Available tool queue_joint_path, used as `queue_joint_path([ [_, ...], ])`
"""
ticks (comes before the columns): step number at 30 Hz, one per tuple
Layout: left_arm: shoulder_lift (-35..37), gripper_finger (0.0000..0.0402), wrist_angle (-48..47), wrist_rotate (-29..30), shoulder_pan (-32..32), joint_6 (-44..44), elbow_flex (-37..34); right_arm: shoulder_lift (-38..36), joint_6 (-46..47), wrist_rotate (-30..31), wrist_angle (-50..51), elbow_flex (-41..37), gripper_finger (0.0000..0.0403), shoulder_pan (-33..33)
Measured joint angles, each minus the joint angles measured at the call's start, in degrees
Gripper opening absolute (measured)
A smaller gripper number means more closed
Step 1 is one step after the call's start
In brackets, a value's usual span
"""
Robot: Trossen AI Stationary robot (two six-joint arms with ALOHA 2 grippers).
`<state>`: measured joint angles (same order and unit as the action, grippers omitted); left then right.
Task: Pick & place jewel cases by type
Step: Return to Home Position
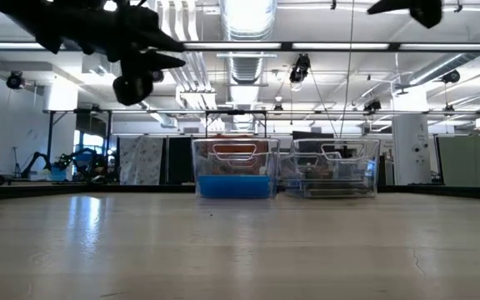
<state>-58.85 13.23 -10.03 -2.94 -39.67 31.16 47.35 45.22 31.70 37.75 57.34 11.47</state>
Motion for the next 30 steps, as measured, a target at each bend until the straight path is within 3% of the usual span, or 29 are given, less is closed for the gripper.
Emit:
queue_joint_path([
  [5,9.1,0.0071,-10.0,-1.1,-4.2,-3.9,-0.1,-6.1,10.2,-5.8,7.5,-0.5,0.0149,6.0],
  [7,12.8,0.0071,-11.5,-2.2,-4.7,-2.3,-0.4,-7.8,8.5,-5.6,6.0,-1.5,0.0148,8.1],
  [12,21.7,0.0071,-12.0,-4.5,-4.6,4.0,-0.5,-10.7,-2.2,1.6,-6.9,-8.1,0.0148,10.9],
  [18,31.6,0.0071,-17.4,-5.9,-4.6,6.8,-3.7,-17.1,-11.5,0.8,-27.4,-21.6,0.0148,10.9],
  [30,52.5,0.0071,-16.6,-9.5,-4.6,6.7,-18.0,-31.1,-13.4,1.0,-39.6,-41.0,0.0148,10.9],
])
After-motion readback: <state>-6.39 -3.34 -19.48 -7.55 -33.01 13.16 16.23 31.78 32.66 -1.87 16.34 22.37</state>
